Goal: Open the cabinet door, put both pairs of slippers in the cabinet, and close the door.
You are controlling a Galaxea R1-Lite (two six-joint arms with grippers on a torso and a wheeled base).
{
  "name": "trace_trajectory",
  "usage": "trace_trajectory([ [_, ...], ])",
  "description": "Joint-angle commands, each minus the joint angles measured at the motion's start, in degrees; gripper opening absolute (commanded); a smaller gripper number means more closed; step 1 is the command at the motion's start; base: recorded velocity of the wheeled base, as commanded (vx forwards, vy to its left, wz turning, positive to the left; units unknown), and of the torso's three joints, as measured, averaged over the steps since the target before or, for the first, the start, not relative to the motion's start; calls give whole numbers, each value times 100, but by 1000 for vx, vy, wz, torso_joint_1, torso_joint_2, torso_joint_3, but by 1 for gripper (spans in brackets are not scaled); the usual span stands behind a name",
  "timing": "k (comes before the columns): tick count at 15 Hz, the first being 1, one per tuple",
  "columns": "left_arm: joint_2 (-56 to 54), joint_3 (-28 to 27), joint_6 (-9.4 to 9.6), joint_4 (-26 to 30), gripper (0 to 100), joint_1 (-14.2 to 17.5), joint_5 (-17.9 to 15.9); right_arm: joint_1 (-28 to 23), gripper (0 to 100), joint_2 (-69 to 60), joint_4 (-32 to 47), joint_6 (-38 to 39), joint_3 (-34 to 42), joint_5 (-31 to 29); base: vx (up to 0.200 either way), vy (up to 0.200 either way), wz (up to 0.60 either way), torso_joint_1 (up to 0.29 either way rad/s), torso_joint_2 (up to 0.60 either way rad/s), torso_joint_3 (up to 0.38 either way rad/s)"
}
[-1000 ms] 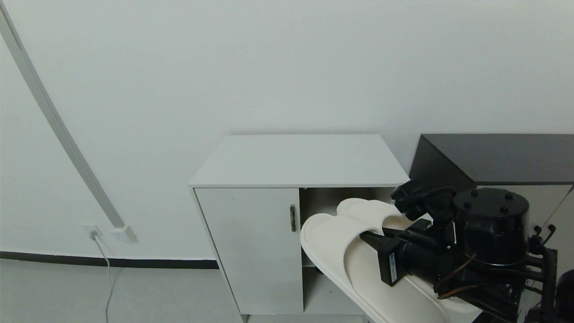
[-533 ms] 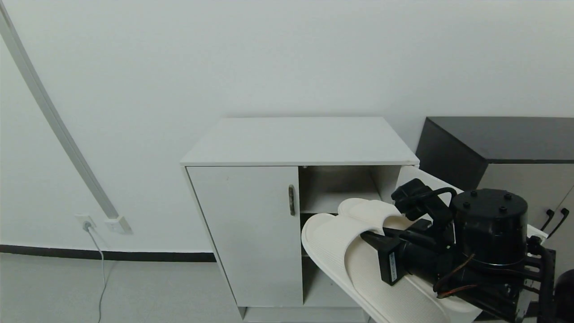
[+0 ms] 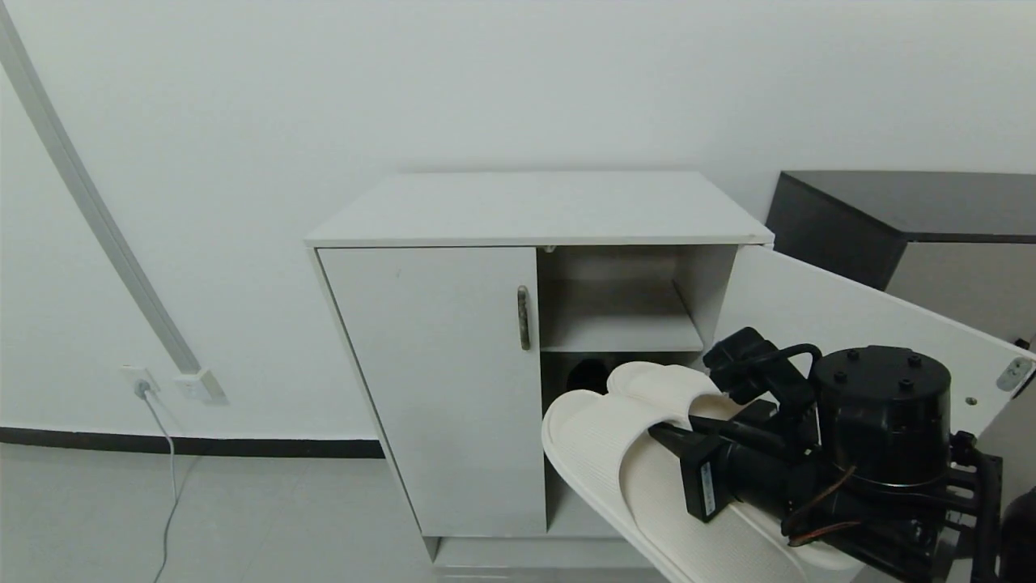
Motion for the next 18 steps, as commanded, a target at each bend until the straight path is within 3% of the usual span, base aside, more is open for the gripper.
trace_trajectory([
  [1,-1,1,2,0,0,-2,0,19,0,-3,-5,-69,35,1,0,0,0,-154,476,330],
  [13,-1,1,2,0,0,-2,0,55,0,14,-119,-104,123,10,0,0,0,-81,440,358],
  [18,-1,1,2,0,0,-2,9,63,0,23,-207,-104,167,10,0,0,0,0,0,0],
])
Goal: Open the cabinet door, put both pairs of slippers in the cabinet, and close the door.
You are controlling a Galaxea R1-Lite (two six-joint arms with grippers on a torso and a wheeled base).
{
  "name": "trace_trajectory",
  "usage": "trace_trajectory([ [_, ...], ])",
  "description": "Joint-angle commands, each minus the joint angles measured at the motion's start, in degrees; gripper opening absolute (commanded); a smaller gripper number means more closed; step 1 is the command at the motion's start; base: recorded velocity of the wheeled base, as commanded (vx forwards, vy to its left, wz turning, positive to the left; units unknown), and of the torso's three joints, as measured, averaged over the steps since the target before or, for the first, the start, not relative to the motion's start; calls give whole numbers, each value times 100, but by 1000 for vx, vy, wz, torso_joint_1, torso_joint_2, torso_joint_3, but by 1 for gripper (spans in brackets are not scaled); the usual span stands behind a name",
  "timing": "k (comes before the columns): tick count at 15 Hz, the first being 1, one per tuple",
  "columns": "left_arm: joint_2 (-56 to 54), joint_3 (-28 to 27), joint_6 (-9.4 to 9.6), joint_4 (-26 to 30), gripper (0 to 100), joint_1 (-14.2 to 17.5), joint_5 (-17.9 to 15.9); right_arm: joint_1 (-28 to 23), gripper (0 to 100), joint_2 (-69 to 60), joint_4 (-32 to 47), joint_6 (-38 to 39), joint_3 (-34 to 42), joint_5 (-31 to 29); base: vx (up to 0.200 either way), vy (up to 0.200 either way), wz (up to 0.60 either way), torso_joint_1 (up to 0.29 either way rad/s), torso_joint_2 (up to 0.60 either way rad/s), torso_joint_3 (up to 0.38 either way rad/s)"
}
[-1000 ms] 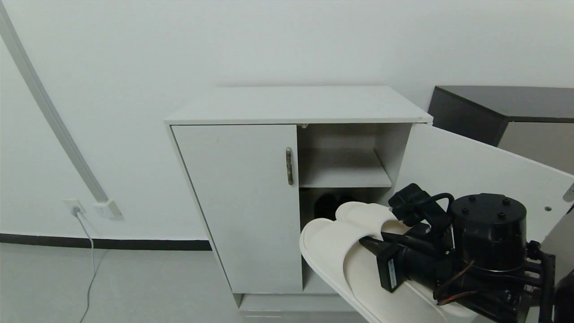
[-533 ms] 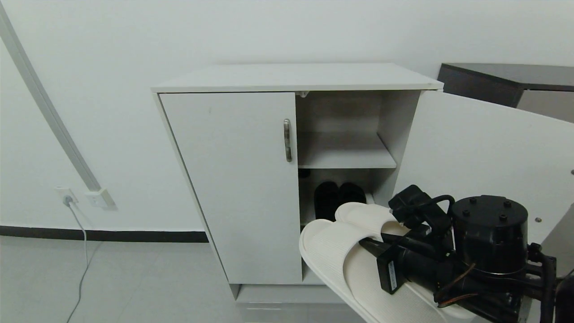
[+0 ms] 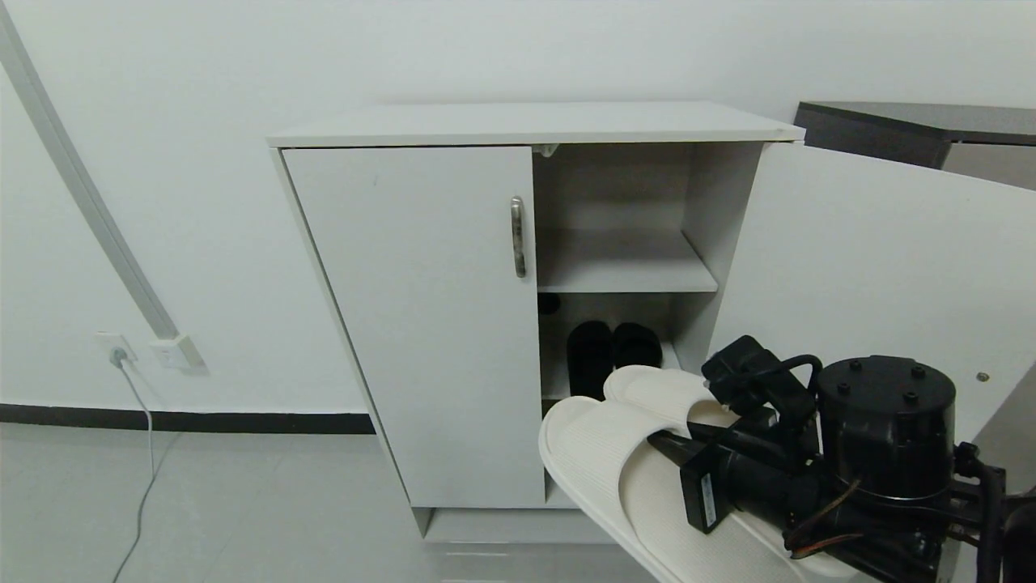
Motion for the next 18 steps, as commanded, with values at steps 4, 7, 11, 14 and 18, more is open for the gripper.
trace_trajectory([
  [4,-1,1,2,0,0,-2,-9,9,0,93,-139,-141,65,67,0,0,0,-4,88,61],
  [7,-1,1,10,0,0,-2,-9,9,0,225,-473,-159,170,172,0,0,0,0,41,24],
  [11,-1,1,2,0,0,-2,0,18,0,427,-824,-290,179,172,0,0,-150,1,2,2],
  [14,-1,1,2,0,0,-2,0,53,0,445,-903,-308,250,190,0,0,-400,2,3,3],
  [18,-1,1,2,0,0,-2,-9,123,0,814,-1536,-387,30,67,0,0,0,0,0,0],
])
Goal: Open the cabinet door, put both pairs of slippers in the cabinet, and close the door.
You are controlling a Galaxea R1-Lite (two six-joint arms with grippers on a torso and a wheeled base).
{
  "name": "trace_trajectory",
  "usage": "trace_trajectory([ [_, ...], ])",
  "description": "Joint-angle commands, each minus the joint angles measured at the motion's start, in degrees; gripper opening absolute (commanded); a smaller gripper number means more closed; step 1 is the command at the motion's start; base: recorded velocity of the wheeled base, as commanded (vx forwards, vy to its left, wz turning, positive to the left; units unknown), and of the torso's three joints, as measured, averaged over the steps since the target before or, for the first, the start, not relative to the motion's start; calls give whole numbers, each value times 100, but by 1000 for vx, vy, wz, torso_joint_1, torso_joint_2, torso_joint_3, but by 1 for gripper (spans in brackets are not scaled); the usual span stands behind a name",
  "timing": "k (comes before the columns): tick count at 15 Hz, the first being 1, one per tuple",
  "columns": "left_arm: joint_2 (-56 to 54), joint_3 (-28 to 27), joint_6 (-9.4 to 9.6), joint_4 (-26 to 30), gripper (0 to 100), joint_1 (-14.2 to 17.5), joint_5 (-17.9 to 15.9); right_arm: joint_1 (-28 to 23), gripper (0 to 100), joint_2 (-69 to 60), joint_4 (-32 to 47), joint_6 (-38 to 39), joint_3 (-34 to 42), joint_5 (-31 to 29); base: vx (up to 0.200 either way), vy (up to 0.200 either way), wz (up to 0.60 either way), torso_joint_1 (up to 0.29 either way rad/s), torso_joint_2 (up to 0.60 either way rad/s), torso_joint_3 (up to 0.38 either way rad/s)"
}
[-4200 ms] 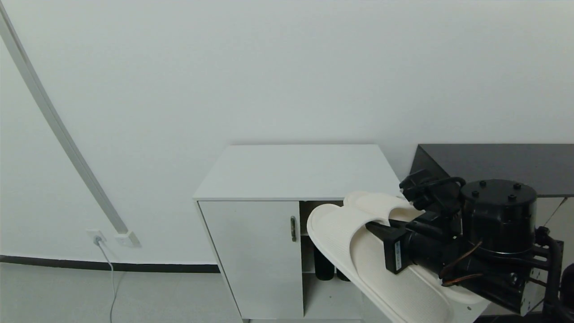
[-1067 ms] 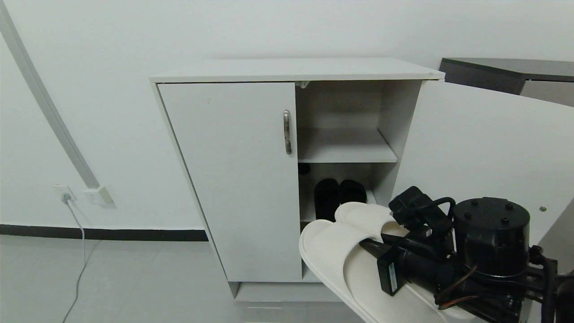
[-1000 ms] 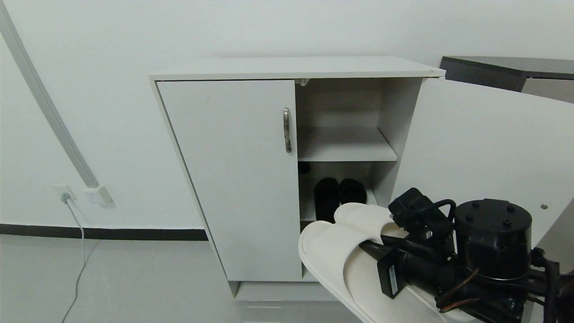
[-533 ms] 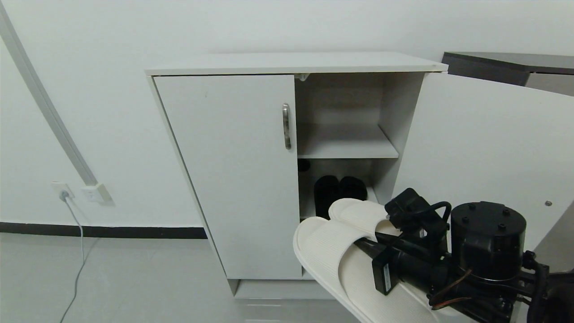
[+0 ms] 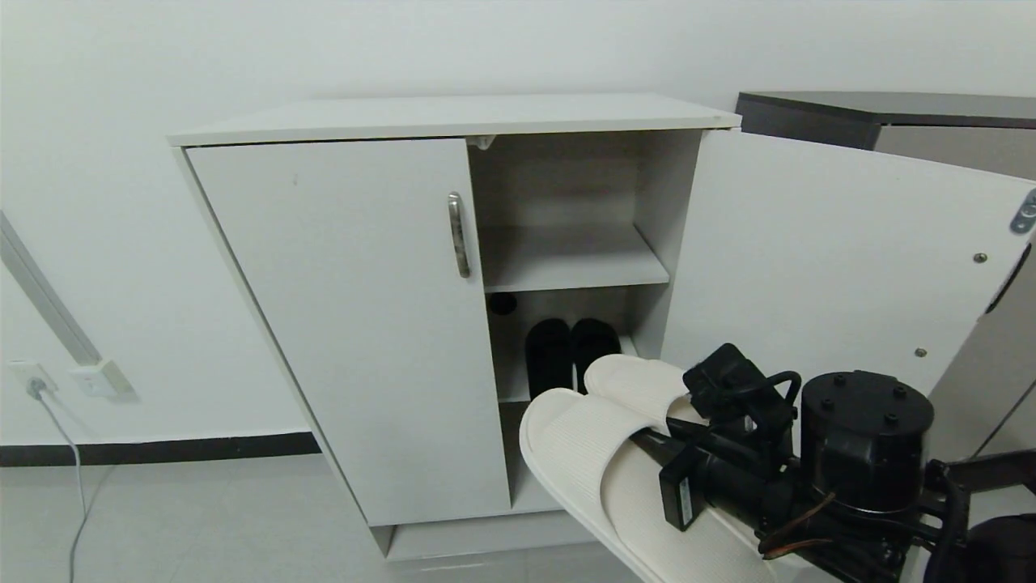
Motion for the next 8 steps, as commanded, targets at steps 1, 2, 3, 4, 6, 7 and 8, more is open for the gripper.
trace_trajectory([
  [1,-1,-1,-2,-2,0,0,-4,81,0,346,-200,18,-303,-159,0,0,0,0,0,0],
  [2,-1,-1,-2,-2,0,0,-4,257,0,654,-86,212,-866,-1012,0,0,0,0,0,0],
  [3,-1,-1,-2,-2,0,0,-13,424,0,917,73,387,-1305,-1539,0,0,0,0,0,0],
  [4,-1,-1,-2,-2,0,0,-13,564,0,1120,301,475,-1736,-1979,0,0,0,0,0,0],
  [6,-1,-1,-11,-2,0,0,-13,767,0,1295,1101,633,-2518,-2656,0,0,0,0,0,0],
  [7,-1,-1,-11,-2,0,0,-13,811,0,1304,1558,748,-2879,-2928,0,0,0,0,0,0],
  [8,-1,-1,-2,-2,0,0,-13,819,0,1313,2314,976,-3511,-3341,0,0,0,0,0,0],
])
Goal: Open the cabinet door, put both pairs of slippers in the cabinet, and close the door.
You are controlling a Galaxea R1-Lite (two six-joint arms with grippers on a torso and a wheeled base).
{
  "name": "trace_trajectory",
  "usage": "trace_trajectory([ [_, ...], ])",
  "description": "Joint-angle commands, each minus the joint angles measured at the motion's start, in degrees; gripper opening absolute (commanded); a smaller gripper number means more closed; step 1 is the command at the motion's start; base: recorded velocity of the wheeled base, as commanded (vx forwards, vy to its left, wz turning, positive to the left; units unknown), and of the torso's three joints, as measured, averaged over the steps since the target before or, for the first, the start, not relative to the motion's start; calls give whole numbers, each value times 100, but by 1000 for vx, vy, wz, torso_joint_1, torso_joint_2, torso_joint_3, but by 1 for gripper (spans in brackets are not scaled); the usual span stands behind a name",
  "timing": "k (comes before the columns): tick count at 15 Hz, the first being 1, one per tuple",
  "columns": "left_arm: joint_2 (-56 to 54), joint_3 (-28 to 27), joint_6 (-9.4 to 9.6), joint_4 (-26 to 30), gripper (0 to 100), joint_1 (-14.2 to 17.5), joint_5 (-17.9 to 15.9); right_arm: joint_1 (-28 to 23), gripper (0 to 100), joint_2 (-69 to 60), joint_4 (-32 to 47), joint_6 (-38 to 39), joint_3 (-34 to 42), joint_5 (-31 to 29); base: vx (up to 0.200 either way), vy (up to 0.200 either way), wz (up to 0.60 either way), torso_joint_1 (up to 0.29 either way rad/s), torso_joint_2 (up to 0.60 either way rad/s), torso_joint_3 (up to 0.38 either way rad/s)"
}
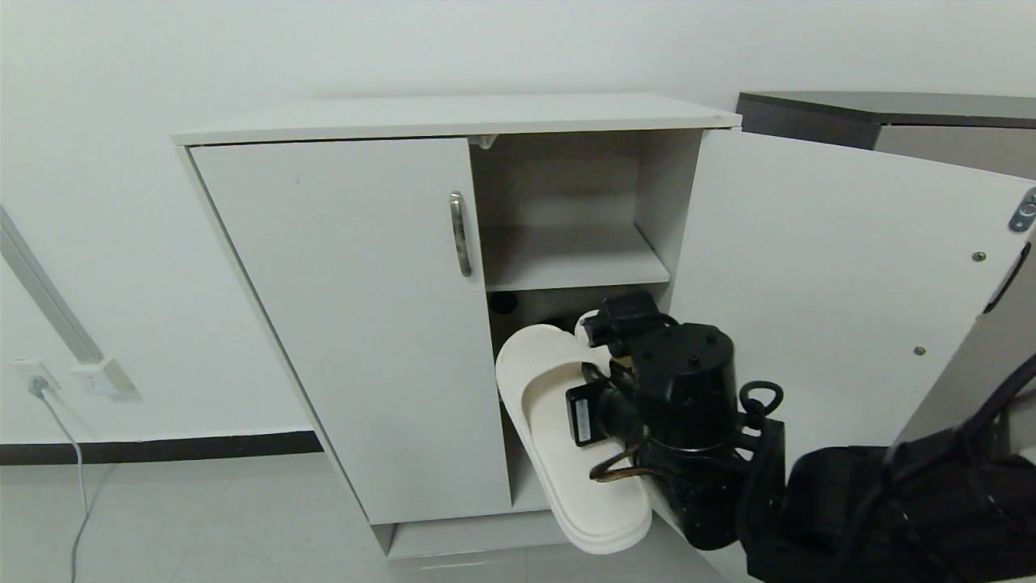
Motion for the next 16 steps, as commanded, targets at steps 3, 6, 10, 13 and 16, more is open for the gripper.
trace_trajectory([
  [3,-1,1,13,0,0,3,-2,79,0,307,2126,670,-2084,-948,0,0,0,0,0,0],
  [6,-1,1,13,0,0,3,7,-96,0,526,2223,600,-2549,-1018,0,0,0,0,0,0],
  [10,-1,1,4,0,0,3,7,-193,0,685,2196,573,-2646,-1027,0,0,0,0,0,0],
  [13,-1,1,4,0,0,3,-2,-220,0,693,2196,564,-2664,-1027,133,0,0,-2,2,5],
  [16,-1,1,4,0,0,3,-10,-255,0,667,2188,547,-2655,-1027,200,0,0,-1,2,2],
])
